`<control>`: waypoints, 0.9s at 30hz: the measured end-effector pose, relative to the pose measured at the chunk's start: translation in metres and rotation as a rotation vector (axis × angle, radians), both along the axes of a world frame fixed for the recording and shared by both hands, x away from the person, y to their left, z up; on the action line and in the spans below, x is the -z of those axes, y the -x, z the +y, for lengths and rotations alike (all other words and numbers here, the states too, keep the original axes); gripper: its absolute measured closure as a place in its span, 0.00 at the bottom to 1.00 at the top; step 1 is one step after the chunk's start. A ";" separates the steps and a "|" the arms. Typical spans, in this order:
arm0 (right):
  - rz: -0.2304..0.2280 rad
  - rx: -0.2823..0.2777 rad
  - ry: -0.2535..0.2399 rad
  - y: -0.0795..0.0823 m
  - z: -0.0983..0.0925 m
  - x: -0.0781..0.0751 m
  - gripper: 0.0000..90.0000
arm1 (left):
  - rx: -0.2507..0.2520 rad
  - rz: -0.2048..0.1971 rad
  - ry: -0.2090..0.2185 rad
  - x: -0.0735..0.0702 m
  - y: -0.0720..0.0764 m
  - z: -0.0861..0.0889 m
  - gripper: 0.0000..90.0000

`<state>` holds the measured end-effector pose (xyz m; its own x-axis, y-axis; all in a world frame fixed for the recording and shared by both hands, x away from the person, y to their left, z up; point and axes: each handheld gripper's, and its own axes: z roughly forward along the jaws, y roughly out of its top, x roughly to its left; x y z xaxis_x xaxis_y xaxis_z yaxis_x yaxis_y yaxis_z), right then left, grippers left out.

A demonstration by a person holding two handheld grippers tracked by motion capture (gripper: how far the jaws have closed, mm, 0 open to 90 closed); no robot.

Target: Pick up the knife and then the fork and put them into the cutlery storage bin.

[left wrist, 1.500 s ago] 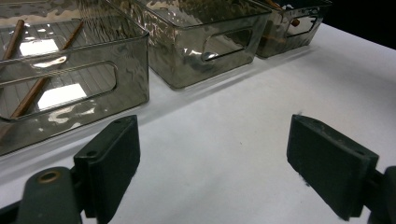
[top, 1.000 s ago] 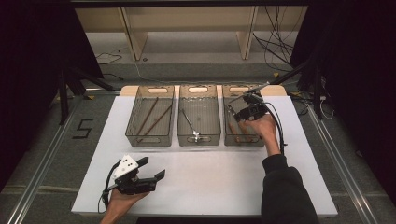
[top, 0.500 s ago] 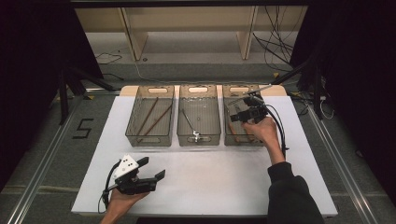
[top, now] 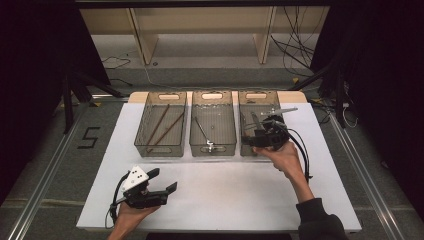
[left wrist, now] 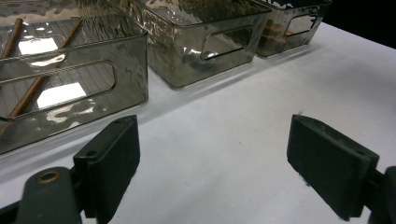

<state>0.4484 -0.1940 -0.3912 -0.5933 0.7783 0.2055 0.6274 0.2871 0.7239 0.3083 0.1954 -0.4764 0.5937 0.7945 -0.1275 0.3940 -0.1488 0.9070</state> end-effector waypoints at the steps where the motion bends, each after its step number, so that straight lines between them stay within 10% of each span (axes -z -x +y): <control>1: -0.007 -0.008 -0.006 0.004 0.001 0.000 0.38 | 0.000 -0.001 0.000 0.000 0.000 0.000 0.19; 27: -0.070 -0.089 -0.110 0.076 -0.010 0.029 0.32 | -0.006 0.014 0.012 0.001 -0.002 0.001 0.19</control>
